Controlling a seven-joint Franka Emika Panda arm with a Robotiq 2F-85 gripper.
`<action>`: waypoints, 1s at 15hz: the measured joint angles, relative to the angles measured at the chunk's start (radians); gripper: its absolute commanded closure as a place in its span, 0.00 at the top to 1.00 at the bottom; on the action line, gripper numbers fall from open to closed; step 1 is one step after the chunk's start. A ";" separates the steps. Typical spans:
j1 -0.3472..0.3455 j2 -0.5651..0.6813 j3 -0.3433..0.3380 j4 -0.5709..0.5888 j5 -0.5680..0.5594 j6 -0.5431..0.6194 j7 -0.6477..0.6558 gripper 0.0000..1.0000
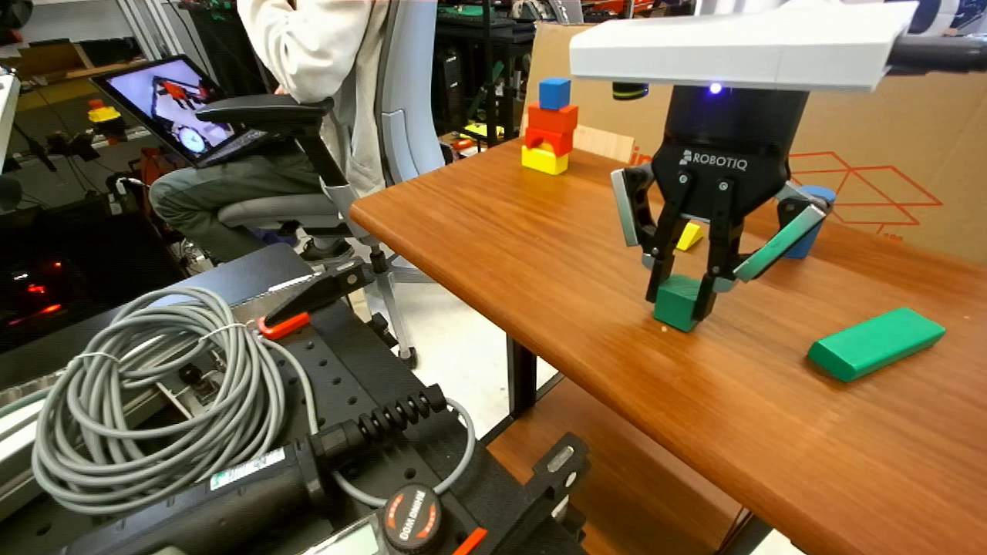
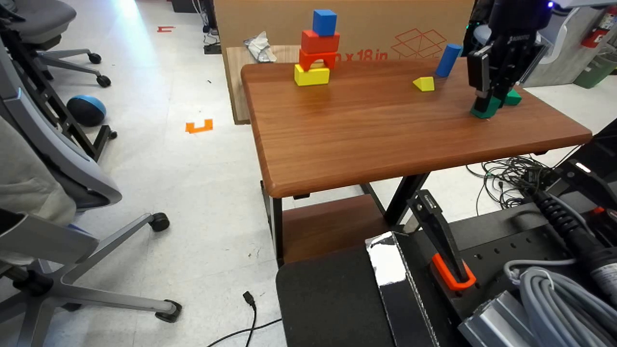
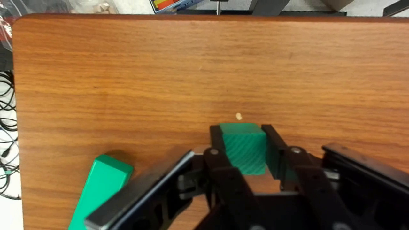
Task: Move the green cube to the left then move it to the right
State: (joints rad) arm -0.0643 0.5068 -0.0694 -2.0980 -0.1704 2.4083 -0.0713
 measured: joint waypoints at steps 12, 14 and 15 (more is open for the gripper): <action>0.015 0.050 -0.012 0.001 -0.004 -0.020 0.023 1.00; 0.014 0.050 -0.012 0.002 -0.002 -0.020 0.022 1.00; 0.012 0.049 -0.012 0.003 0.000 -0.020 0.021 1.00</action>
State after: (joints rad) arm -0.0519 0.5562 -0.0817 -2.0951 -0.1704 2.3885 -0.0501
